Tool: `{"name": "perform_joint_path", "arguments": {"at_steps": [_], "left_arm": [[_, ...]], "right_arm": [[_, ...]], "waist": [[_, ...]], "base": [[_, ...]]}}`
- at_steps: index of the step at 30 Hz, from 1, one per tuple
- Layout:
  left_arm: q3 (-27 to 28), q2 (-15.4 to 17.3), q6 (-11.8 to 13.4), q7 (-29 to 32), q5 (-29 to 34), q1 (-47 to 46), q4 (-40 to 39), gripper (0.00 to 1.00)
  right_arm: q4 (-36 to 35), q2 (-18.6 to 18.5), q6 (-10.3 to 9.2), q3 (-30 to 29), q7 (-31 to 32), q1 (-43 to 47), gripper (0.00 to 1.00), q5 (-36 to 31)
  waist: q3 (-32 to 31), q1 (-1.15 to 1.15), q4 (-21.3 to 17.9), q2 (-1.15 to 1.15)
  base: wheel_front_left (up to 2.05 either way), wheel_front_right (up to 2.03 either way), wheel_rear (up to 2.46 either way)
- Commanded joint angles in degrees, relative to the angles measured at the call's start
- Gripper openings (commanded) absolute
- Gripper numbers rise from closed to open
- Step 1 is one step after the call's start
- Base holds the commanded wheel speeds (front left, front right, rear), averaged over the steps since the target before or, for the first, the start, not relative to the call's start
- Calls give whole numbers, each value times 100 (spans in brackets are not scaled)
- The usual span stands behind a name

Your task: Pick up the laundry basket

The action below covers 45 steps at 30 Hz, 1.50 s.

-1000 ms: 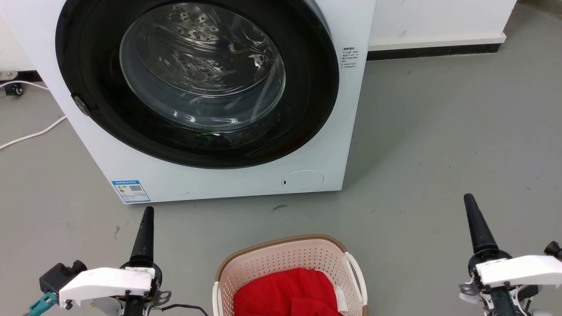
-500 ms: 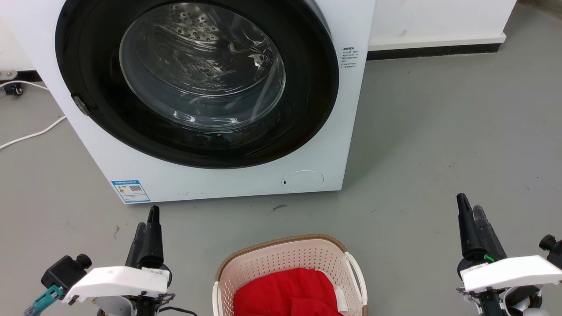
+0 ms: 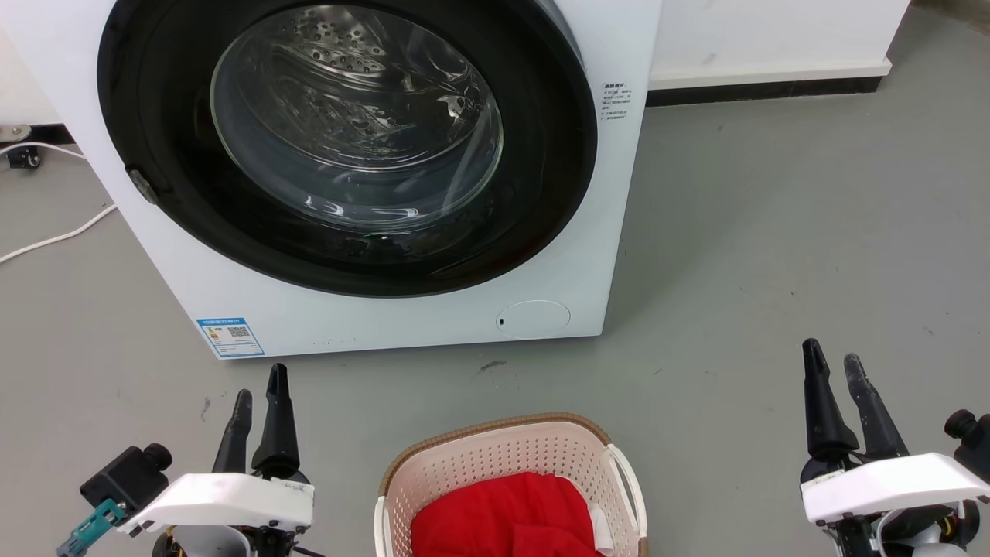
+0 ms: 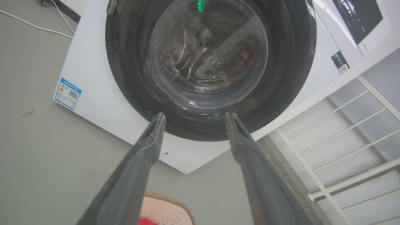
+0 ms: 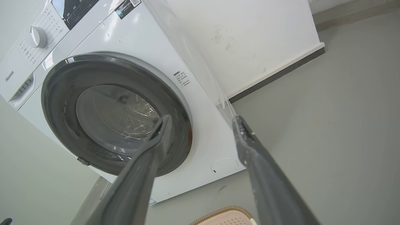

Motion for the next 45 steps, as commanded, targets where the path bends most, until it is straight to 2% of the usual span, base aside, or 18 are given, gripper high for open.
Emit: {"name": "perform_joint_path", "arguments": {"at_steps": [1, 4, 22, 45], "left_arm": [[-13, 24, 16, -66, 214, -4, -99, 100], [-44, 25, 49, -154, 572, 24, -130, 100], [-113, 28, 97, -429, 1785, 125, -129, 100], [-177, 31, 180, -723, 2989, 266, 8, 100]], "right_arm": [[-125, -27, 0, 14, -63, 16, 100, -223], [-175, -29, 0, 7, -145, 21, 100, -604], [-296, -34, 0, 129, -425, 199, 100, -1929], [-299, -41, -1, 207, -724, 395, 100, -3186]], "waist": [[1, 0, -2, 0], [4, 0, -7, 0], [-1, 0, -16, 0], [-51, 0, -16, 0]], "base": [[0, 0, 0], [0, 0, 0], [0, 0, 0], [0, 0, 0]]}}
